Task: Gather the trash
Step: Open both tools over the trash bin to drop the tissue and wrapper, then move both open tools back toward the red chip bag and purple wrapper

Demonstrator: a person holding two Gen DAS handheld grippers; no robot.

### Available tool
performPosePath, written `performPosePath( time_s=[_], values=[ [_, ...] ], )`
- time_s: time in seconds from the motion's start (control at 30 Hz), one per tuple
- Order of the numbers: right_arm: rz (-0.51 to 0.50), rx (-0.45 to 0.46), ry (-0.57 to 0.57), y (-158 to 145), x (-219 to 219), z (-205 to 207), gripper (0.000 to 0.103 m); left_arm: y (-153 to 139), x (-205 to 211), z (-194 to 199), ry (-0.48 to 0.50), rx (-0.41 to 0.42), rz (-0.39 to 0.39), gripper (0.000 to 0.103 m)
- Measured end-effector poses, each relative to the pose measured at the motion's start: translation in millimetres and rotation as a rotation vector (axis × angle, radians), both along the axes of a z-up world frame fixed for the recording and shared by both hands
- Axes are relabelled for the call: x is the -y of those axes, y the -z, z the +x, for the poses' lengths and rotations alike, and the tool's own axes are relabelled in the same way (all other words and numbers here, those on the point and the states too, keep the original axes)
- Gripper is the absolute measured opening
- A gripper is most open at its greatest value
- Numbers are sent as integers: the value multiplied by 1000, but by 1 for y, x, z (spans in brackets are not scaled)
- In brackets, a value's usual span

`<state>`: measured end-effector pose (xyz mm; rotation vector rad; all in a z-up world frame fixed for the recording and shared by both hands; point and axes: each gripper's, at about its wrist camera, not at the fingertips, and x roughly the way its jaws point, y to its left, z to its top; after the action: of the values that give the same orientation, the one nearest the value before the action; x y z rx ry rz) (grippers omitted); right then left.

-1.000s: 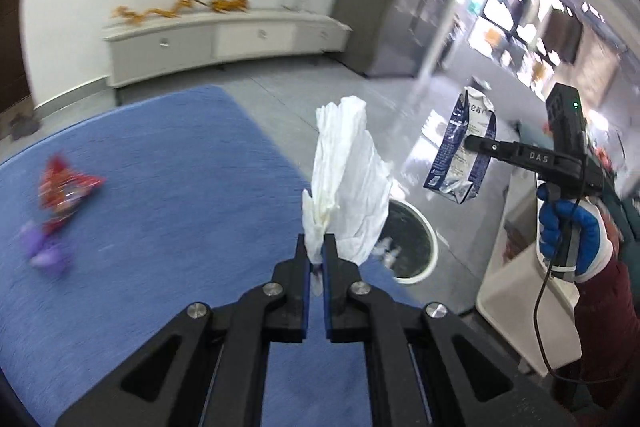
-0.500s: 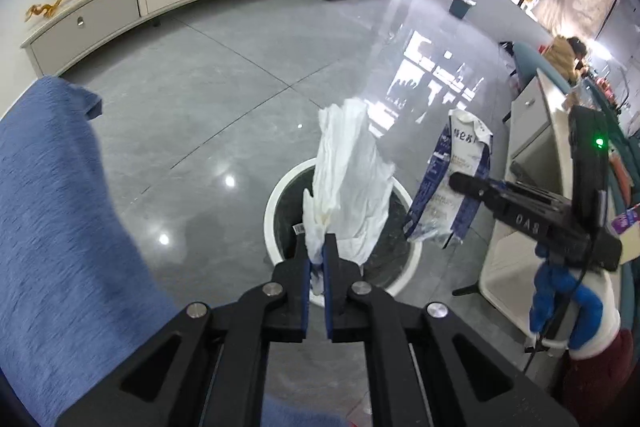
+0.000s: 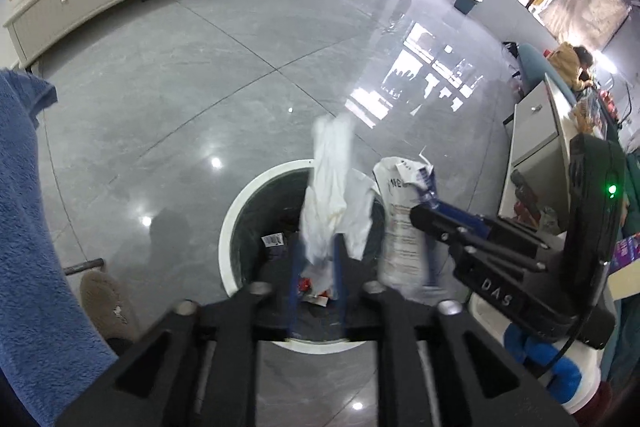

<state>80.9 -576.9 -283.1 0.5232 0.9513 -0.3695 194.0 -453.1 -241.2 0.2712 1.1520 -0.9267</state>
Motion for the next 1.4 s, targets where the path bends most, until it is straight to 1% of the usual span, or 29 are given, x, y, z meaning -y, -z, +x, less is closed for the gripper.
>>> performPosePath(
  time_s=[0.03,0.07,0.13,0.2,0.33,0.47,0.57,0.6,0.63,0.7,0.8,0.87,0.93,0.97,1.03,1.07,1.17,1.23,1.33,1.4],
  values=[
    [0,-3,1,2,-1,0,23,0,0,0,-8,-1,-4,42],
    [2,-2,2,2,-1,2,24,-1,-3,0,-12,2,-15,47],
    [6,4,4,2,-1,1,30,-3,-7,-1,-15,-3,-30,47],
    [0,6,10,2,-1,-1,31,-8,-12,-1,-21,4,-41,47],
    [-15,26,27,-6,0,-10,33,-21,-25,-6,-42,52,-56,47],
    [-48,60,47,-25,-4,-20,37,-46,-45,-18,-77,144,-76,47],
    [-84,89,61,-43,-10,-28,40,-65,-63,-29,-108,227,-70,47],
    [-99,97,61,-49,-13,-31,43,-71,-69,-33,-121,252,-62,48],
    [-120,112,58,-58,-19,-34,47,-76,-73,-36,-125,267,-64,48],
    [-146,131,52,-70,-28,-39,50,-89,-85,-46,-141,318,-59,48],
    [-186,168,36,-90,-47,-47,58,-105,-107,-57,-163,370,-62,48],
    [-207,188,25,-101,-58,-49,61,-115,-120,-65,-175,404,-62,48],
    [-234,212,8,-113,-73,-52,73,-124,-136,-72,-189,445,-56,50],
    [-245,219,2,-117,-78,-53,75,-130,-147,-76,-200,466,-58,53],
    [-274,240,-17,-129,-93,-55,81,-136,-164,-81,-222,490,-59,55],
    [-286,248,-24,-134,-100,-55,82,-141,-176,-84,-236,506,-61,55],
    [-296,279,-51,-146,-118,-57,86,-151,-200,-90,-266,517,-83,55],
    [-303,298,-71,-153,-130,-58,93,-155,-220,-95,-288,545,-83,55],
    [-316,324,-100,-165,-151,-60,95,-163,-246,-102,-325,589,-87,56],
    [-327,346,-117,-174,-168,-63,97,-168,-265,-105,-357,627,-88,59]
  ],
)
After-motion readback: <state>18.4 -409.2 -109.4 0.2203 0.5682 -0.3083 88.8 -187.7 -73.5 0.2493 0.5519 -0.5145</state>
